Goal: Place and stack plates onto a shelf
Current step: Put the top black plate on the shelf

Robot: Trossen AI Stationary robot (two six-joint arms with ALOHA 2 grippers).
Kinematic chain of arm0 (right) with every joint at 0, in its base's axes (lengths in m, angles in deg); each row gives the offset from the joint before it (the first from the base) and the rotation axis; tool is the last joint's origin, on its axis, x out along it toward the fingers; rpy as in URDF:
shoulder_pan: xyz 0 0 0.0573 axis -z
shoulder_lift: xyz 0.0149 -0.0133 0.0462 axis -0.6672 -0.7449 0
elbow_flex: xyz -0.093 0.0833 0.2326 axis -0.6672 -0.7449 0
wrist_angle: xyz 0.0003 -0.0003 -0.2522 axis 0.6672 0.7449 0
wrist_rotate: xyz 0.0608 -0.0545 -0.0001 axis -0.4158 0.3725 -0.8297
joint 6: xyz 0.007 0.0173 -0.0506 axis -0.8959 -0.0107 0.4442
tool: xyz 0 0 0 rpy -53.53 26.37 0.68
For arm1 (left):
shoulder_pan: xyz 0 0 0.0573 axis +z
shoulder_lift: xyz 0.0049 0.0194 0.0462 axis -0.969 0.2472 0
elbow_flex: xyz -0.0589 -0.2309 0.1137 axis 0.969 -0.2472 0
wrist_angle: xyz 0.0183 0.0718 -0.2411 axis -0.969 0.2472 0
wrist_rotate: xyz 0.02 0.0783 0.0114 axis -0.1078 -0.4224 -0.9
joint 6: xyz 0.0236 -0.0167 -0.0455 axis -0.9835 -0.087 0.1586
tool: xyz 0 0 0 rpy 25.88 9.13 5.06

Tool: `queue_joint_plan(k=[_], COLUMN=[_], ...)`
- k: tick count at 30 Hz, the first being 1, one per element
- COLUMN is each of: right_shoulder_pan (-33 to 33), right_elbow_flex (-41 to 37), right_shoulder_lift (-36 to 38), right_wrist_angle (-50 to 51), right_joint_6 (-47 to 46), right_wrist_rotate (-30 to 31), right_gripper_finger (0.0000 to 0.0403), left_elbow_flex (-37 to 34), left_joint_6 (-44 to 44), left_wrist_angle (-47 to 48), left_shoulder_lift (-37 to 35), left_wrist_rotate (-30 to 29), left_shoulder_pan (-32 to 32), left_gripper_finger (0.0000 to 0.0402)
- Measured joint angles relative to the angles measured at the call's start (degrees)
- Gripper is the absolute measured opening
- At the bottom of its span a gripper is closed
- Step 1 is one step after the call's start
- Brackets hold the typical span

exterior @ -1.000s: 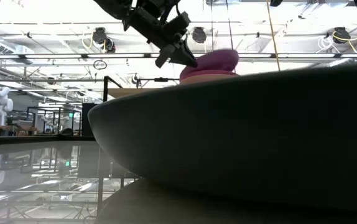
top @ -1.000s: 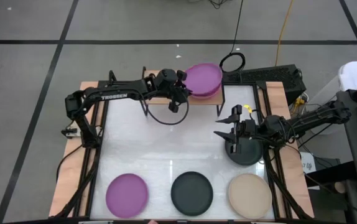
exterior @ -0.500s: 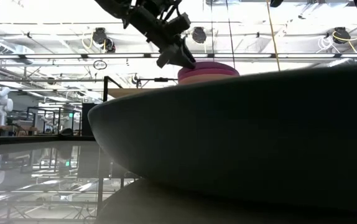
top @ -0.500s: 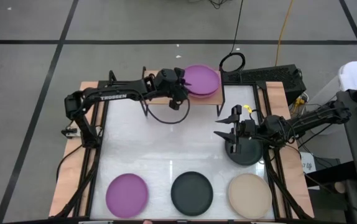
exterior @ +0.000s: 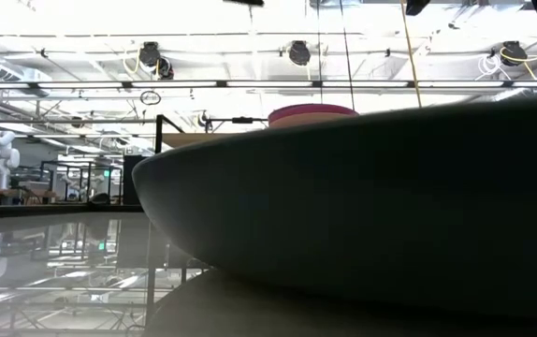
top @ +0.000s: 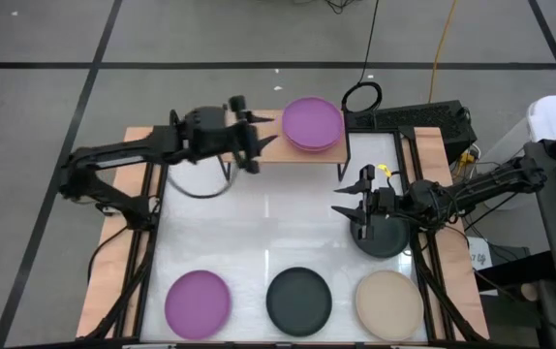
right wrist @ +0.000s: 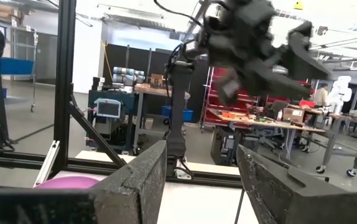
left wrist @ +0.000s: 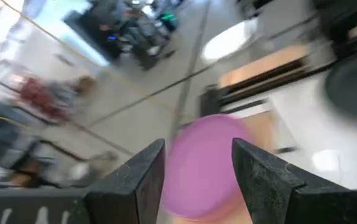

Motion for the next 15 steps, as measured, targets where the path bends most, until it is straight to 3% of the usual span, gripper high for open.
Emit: queue_joint_plan(k=[3, 7, 15], right_shoulder_pan=[0.00, 0.01, 0.07], right_elbow_flex=[0.00, 0.00, 0.00], right_shoulder_lift=[0.00, 0.00, -0.24], right_wrist_angle=[0.41, 0.41, 0.73], right_joint_6=[-0.06, 0.32, -0.59], right_wrist_rotate=[0.04, 0.10, 0.09], right_gripper_finger=[0.0176, 0.0176, 0.0176], left_elbow_flex=[-2.09, -13.36, -42.68], left_joint_6=[8.50, 20.76, 22.64], left_wrist_angle=[3.81, -5.72, -37.54], left_shoulder_lift=[-5.21, -12.11, -19.19], left_wrist_rotate=[5.29, 11.49, 5.51], left_shoulder_pan=[-1.63, -6.71, -17.52], left_gripper_finger=[0.0191, 0.0191, 0.0191])
